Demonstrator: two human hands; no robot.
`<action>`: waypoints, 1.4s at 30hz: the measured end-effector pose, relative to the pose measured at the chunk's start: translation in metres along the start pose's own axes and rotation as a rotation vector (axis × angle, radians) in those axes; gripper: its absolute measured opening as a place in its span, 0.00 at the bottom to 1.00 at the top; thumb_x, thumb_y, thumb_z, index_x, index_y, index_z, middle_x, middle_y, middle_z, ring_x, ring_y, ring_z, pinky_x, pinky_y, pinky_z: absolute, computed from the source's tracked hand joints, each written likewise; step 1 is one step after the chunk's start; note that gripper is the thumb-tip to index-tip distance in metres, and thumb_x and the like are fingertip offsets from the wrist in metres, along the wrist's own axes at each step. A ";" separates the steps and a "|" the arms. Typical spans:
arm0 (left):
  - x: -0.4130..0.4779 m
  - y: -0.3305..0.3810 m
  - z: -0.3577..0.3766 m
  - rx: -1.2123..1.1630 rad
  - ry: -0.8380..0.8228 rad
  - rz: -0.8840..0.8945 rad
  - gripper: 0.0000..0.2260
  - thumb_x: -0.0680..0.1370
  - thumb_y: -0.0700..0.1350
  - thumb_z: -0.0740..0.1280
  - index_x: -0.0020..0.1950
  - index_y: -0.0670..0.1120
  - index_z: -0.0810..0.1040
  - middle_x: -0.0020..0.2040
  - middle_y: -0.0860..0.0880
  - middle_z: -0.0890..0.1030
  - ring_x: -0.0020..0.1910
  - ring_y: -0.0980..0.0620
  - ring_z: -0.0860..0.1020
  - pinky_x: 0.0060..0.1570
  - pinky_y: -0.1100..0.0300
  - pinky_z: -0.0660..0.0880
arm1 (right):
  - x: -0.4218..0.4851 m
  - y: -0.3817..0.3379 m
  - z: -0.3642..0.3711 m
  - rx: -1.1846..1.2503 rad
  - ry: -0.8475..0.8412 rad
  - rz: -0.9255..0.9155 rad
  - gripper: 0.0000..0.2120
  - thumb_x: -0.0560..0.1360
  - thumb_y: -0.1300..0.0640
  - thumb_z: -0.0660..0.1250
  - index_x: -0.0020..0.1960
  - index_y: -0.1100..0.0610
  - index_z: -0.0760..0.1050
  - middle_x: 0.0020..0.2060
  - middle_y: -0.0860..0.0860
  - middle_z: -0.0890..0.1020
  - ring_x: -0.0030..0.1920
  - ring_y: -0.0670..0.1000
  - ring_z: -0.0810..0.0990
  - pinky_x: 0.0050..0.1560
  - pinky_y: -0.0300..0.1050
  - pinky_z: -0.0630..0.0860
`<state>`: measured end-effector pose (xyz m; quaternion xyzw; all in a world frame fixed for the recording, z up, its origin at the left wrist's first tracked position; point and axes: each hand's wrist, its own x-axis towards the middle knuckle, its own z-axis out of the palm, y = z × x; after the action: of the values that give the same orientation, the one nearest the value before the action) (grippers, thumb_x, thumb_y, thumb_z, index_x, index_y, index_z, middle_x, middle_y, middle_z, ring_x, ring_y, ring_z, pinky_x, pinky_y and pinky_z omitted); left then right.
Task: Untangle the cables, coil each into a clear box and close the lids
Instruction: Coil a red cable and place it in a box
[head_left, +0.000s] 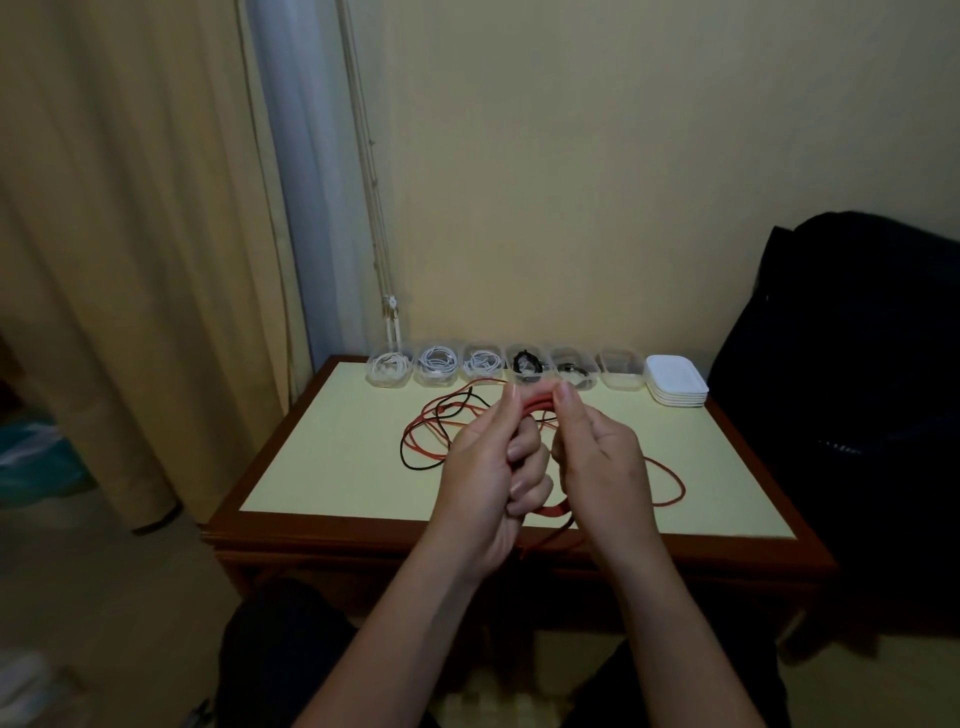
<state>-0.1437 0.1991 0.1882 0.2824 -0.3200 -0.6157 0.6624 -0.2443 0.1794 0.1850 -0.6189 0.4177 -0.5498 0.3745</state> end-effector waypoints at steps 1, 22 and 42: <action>0.000 0.001 -0.001 0.003 0.003 -0.005 0.18 0.84 0.49 0.57 0.65 0.38 0.78 0.30 0.51 0.59 0.22 0.59 0.55 0.20 0.65 0.49 | 0.000 -0.001 0.000 -0.001 0.002 0.003 0.20 0.84 0.46 0.58 0.37 0.44 0.79 0.22 0.41 0.73 0.26 0.40 0.70 0.29 0.34 0.65; 0.018 0.069 -0.061 -0.821 0.014 -0.033 0.15 0.85 0.46 0.58 0.57 0.39 0.81 0.26 0.54 0.64 0.18 0.57 0.60 0.15 0.61 0.59 | 0.015 0.020 -0.029 -0.145 0.044 -0.034 0.14 0.79 0.47 0.68 0.41 0.55 0.81 0.28 0.56 0.72 0.29 0.42 0.66 0.31 0.31 0.66; 0.012 0.054 -0.036 0.492 0.337 0.382 0.13 0.85 0.47 0.57 0.64 0.49 0.78 0.38 0.50 0.82 0.37 0.53 0.82 0.35 0.65 0.78 | 0.012 0.030 -0.031 -0.492 -0.100 -0.297 0.14 0.80 0.54 0.68 0.37 0.44 0.75 0.32 0.34 0.78 0.37 0.40 0.77 0.35 0.31 0.63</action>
<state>-0.0807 0.1913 0.2077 0.4663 -0.3920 -0.3299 0.7212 -0.2779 0.1568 0.1653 -0.7718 0.4243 -0.4496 0.1487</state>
